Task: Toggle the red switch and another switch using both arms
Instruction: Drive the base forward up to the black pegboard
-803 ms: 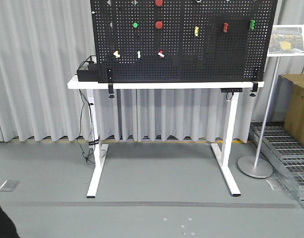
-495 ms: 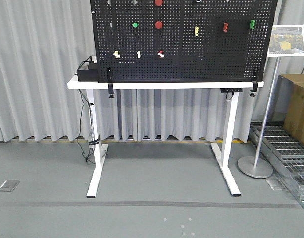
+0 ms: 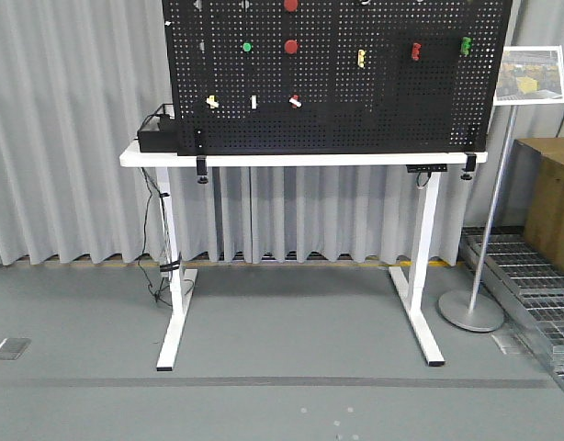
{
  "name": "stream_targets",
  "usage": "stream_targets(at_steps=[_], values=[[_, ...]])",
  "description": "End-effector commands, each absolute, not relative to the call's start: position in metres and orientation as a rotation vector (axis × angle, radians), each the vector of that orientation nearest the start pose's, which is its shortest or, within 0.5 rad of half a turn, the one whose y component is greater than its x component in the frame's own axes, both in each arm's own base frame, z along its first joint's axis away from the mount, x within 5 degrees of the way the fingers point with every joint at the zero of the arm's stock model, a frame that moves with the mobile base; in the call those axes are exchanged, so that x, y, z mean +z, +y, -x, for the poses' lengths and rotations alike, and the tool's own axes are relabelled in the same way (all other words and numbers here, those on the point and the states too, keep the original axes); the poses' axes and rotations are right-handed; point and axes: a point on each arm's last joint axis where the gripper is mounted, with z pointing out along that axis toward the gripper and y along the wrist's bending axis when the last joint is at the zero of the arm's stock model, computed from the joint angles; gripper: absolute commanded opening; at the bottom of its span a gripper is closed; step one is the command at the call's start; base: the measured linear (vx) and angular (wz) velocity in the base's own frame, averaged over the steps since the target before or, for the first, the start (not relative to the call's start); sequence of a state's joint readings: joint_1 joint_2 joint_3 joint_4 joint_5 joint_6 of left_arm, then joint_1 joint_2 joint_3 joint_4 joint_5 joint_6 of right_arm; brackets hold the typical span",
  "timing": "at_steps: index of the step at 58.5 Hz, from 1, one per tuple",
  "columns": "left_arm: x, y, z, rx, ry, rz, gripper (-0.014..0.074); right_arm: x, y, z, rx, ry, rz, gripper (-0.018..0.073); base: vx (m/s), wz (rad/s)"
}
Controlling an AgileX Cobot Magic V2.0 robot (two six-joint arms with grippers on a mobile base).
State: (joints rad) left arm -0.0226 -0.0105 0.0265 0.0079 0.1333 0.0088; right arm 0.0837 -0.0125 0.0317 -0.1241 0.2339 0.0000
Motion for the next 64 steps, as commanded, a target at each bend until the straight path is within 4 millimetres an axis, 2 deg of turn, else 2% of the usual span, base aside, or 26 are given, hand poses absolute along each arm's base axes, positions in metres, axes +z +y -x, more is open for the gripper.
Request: stream_targets(at_steps=[1, 31, 64], values=[[0.1943, -0.0012, -0.0562, -0.016, 1.558, -0.016, 0.0003, 0.1879, 0.0026, -0.0564, -0.058, 1.650, 0.159, -0.0006, 0.08, -0.02], [0.1943, -0.0012, -0.0562, -0.016, 1.558, -0.016, 0.0003, 0.1879, 0.0026, -0.0564, -0.058, 1.650, 0.159, -0.0006, 0.19, -0.02], [0.1943, -0.0012, -0.0562, -0.016, 1.558, -0.016, 0.0003, 0.1879, 0.0026, -0.0564, -0.058, 1.650, 0.159, -0.0006, 0.37, 0.01]])
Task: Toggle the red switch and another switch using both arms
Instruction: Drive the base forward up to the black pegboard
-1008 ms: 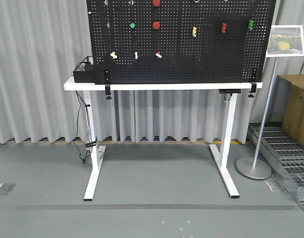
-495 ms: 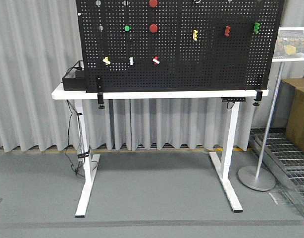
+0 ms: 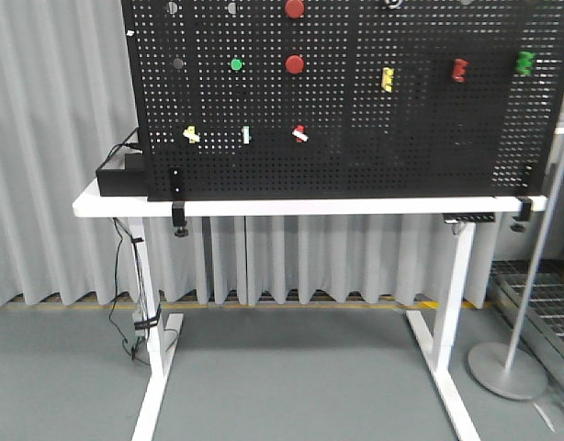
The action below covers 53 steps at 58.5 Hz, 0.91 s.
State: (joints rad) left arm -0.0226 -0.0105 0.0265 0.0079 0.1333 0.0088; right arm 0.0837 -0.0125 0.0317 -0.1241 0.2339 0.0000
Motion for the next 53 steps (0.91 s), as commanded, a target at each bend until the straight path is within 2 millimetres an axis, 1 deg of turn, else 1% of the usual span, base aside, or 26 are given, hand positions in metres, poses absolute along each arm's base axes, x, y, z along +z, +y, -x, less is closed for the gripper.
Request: stream_targets(at_steps=[1, 53], values=[[0.1943, -0.0012, -0.0562, -0.016, 1.558, -0.016, 0.0003, 0.1879, 0.0026, -0.0564, -0.058, 1.650, 0.159, -0.0006, 0.44, 0.06], [0.1943, -0.0012, -0.0562, -0.016, 1.558, -0.016, 0.0003, 0.1879, 0.0026, -0.0564, -0.058, 1.650, 0.159, -0.0006, 0.46, 0.04]])
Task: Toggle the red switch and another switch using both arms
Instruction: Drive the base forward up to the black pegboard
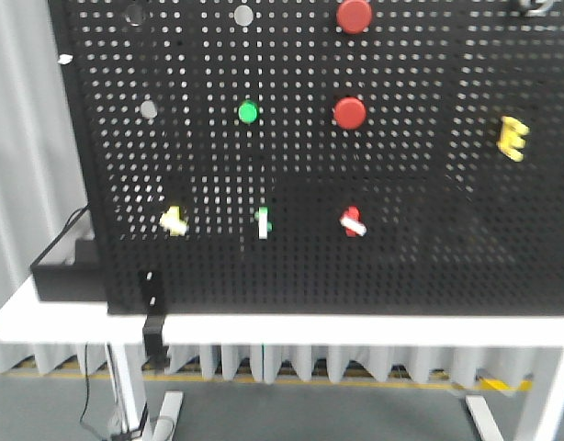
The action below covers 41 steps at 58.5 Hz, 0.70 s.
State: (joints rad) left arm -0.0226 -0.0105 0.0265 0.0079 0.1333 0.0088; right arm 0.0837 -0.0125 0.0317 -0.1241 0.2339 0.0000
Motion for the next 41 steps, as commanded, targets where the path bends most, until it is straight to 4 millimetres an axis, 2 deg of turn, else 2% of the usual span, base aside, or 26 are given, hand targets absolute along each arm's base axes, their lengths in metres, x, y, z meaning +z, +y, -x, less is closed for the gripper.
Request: stream_targets(at_steps=[1, 21, 41], values=[[0.1943, -0.0012, -0.0562, -0.016, 1.558, -0.016, 0.0003, 0.1879, 0.0026, -0.0564, -0.058, 1.650, 0.159, -0.0006, 0.39, 0.01], [0.1943, -0.0012, -0.0562, -0.016, 1.558, -0.016, 0.0003, 0.1879, 0.0026, -0.0564, -0.058, 1.650, 0.159, -0.0006, 0.34, 0.01], [0.1943, -0.0012, -0.0562, -0.016, 1.558, -0.016, 0.0003, 0.1879, 0.0026, -0.0564, -0.058, 1.650, 0.159, -0.0006, 0.21, 0.00]])
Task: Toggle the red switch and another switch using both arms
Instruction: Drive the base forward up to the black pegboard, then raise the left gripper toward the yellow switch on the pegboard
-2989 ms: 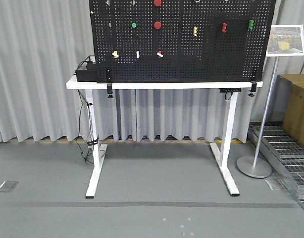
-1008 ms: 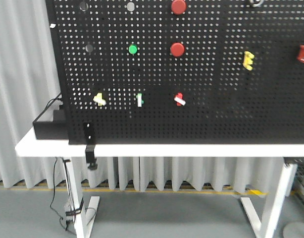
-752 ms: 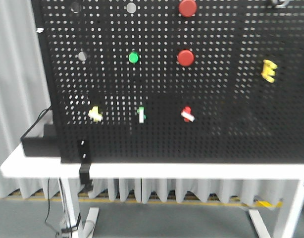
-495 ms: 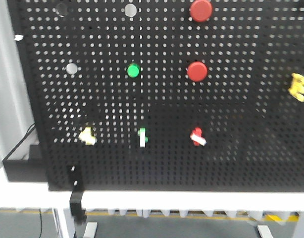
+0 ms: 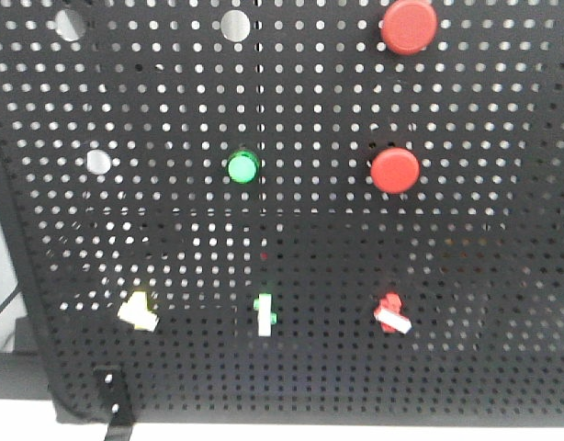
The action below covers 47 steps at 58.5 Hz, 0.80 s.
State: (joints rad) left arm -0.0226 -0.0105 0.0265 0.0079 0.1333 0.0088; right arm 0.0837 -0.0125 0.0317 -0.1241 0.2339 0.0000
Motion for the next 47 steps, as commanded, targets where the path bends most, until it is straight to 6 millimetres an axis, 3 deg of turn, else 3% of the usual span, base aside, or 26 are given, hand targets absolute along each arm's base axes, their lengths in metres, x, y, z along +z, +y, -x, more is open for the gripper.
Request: stream_targets(at_steps=[1, 47], values=[[0.1943, -0.0012, -0.0562, -0.016, 1.558, -0.016, 0.0003, 0.1879, 0.0026, -0.0564, -0.058, 1.650, 0.159, -0.0006, 0.14, -0.01], [0.1947, -0.0011, -0.0562, 0.001, 1.553, -0.032, 0.0003, 0.1890, 0.0025, -0.0565, -0.083, 1.635, 0.182, -0.0006, 0.03, 0.00]])
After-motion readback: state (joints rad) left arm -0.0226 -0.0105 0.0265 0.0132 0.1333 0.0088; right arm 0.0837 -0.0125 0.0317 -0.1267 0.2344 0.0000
